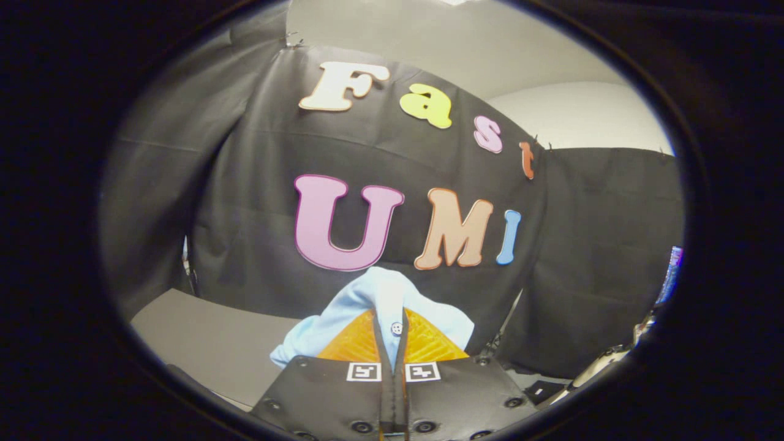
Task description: Put the clothes into the washing machine and then close the washing machine lid.
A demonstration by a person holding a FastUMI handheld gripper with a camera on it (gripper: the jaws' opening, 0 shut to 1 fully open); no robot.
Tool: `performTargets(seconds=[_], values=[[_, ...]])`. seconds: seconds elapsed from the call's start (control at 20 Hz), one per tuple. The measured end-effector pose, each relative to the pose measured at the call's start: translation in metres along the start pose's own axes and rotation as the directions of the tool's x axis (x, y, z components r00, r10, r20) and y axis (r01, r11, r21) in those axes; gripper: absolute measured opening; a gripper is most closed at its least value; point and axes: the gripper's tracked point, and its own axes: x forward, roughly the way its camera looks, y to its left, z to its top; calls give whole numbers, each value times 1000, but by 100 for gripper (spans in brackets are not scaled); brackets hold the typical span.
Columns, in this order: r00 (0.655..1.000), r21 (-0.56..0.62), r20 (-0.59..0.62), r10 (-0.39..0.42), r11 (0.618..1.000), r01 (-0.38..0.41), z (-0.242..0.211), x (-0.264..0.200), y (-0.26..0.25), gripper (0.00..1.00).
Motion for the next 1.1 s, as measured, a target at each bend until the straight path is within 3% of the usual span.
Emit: performTargets(seconds=[0.3,0.6,1.1], values=[[999,-24,-39,4,1000,-5,-41,42,-34,0],[993,45,-97,72,997,-68,-112,86,-37,0],[979,37,-186,87,996,-82,-199,121,-30,2]])
